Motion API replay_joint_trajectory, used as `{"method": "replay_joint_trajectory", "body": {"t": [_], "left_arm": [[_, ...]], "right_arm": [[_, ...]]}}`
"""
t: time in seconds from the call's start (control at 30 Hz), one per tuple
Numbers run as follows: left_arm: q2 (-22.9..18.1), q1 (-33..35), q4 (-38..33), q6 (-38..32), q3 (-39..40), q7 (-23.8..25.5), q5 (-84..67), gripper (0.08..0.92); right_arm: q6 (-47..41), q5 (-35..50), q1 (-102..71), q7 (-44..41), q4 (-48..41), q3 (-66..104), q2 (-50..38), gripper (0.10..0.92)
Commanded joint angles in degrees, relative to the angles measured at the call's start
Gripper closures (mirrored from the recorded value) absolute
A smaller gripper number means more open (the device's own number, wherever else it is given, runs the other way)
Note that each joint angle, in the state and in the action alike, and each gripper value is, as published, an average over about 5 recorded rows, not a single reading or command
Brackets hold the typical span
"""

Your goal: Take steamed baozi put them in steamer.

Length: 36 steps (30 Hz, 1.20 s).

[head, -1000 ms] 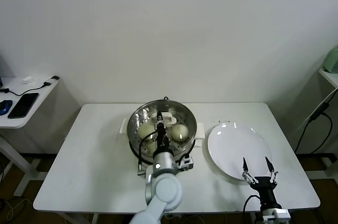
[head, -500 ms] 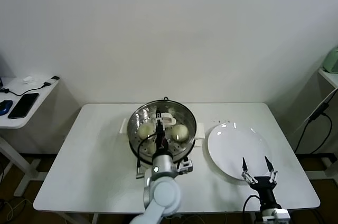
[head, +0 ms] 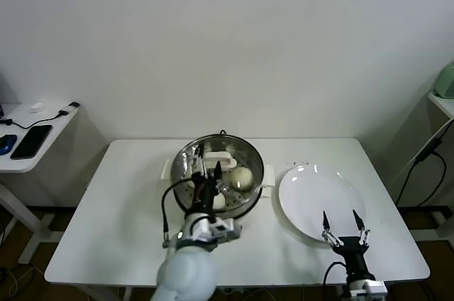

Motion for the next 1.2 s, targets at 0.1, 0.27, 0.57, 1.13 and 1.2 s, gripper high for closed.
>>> {"method": "replay_joint_trajectory", "body": {"t": [0.1,0.27,0.57,1.13,1.2], "left_arm": [[4.52,15.10,-6.25,-26.27,-33.50,-11.43,-79.38,0.177],[9.74,17.76,0.45,-31.11,-41.23,-11.15,-93.50,0.177],[11.48,17.34,15.85,-39.08,-39.08,-8.54,-89.81,0.177],[10.48,17.99,18.67,-43.45,-35.02,-7.09,-84.64,0.177],[10.43,18.24,18.34,-43.66,-34.78,-6.83,-84.10,0.177]], "right_arm": [[-0.19,0.43,0.91,1.11,0.40,-0.36,0.25,0.202],[-0.37,0.42,1.03,1.17,0.52,-0.81,-0.10,0.203],[-1.57,1.17,0.94,0.87,-1.20,-1.00,-0.67,0.203],[-2.43,1.95,0.87,-0.19,-1.47,-1.74,-0.46,0.203],[-2.44,1.95,0.87,-0.23,-1.45,-1.79,-0.44,0.203]]}}
